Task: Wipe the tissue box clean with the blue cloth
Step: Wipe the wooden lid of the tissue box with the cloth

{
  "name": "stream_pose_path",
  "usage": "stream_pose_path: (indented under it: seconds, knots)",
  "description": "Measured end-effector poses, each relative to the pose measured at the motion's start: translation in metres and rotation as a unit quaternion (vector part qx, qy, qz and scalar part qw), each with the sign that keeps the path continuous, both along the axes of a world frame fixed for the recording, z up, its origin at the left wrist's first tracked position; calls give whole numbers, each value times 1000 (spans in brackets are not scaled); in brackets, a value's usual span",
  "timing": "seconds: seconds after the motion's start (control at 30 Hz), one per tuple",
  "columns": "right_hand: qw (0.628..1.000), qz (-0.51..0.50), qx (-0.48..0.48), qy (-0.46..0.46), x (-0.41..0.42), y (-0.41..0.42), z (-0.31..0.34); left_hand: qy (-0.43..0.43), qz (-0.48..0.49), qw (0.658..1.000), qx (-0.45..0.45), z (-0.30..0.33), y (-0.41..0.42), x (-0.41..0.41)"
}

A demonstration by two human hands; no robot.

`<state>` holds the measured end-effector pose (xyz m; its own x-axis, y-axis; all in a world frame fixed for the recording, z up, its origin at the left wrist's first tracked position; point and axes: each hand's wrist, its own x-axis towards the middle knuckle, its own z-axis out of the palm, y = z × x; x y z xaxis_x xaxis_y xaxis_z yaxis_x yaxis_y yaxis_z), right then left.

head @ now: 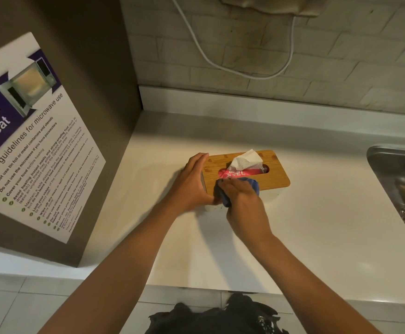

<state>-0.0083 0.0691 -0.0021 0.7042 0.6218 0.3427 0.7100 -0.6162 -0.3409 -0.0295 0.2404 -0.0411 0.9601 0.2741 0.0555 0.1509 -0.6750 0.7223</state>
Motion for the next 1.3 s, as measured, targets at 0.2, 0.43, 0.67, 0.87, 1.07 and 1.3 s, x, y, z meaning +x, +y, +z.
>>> stream_pose_path:
  seconds: [0.2, 0.43, 0.67, 0.87, 1.07, 1.3]
  knots:
    - [1000, 26, 1, 0, 1, -27, -8, -15, -5, 1000, 16, 1, -1, -4]
    - [1000, -6, -4, 11, 2, 7, 1, -31, 14, 999, 15, -3, -8, -3]
    - [999, 48, 10, 0, -4, -21, -6, -25, 32, 999, 15, -1, -12, -6]
    - [999, -36, 10, 10, 7, -8, -6, -30, 134, 991, 7, -1, -46, -7]
    - [999, -38, 7, 23, 14, -34, -12, 1, 113, 993, 32, 2, -56, -27]
    - [999, -32, 13, 31, 8, -38, -10, -28, 137, 990, 9, -3, -68, -27]
